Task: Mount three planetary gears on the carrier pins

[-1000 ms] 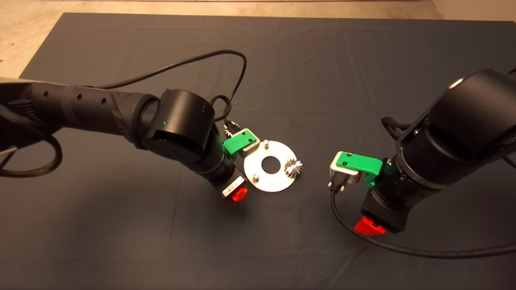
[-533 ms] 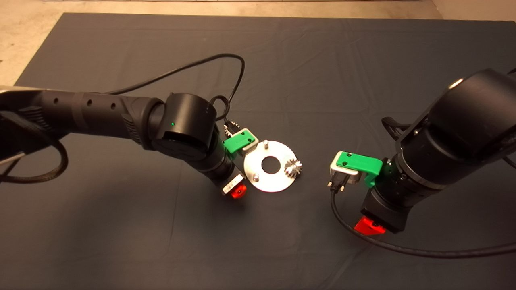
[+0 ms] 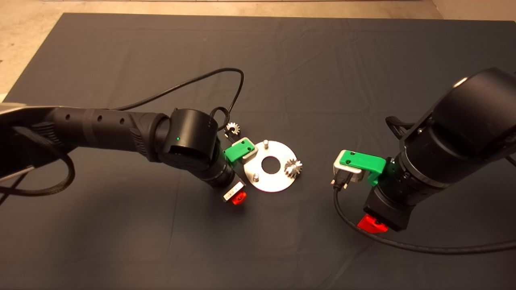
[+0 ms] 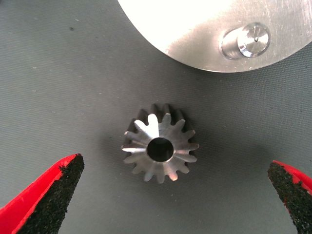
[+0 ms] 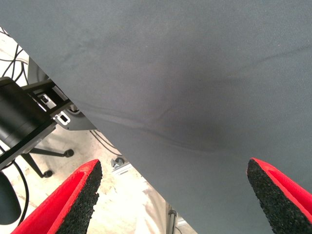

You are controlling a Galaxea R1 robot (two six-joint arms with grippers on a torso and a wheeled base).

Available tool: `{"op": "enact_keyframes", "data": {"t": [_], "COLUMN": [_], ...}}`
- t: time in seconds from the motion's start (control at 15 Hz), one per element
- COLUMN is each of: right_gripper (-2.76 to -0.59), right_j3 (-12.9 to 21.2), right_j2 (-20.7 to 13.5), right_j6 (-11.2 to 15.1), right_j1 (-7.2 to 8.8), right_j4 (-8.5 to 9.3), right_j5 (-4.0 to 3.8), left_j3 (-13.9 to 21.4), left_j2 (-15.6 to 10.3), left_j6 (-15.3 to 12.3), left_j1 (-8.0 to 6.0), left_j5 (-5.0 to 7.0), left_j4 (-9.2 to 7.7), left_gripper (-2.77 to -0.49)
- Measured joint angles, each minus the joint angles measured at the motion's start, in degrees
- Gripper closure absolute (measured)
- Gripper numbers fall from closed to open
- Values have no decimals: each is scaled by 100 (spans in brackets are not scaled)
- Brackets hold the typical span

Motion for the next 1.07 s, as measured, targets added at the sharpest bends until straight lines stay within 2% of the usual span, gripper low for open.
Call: {"op": "enact_keyframes", "data": {"t": [0.13,0.27,0.87,1.07], "right_gripper": [-220,-220,-220,-220], "right_j3": [0,0,0,0], "right_j2": [-2,-2,0,0], "right_j6": [0,0,0,1], "right_j1": [0,0,0,0], "right_j4": [0,0,0,0], "right_j5": [1,1,0,-2], "left_j3": [-4,-5,-15,-45], "left_j2": [2,2,63,64], "left_j6": [16,19,49,54], "left_j1": [71,68,73,139], "left_j5": [0,0,0,-4], "left_j4": [93,187,283,340], "left_gripper": [-275,-275,-275,-275]}}
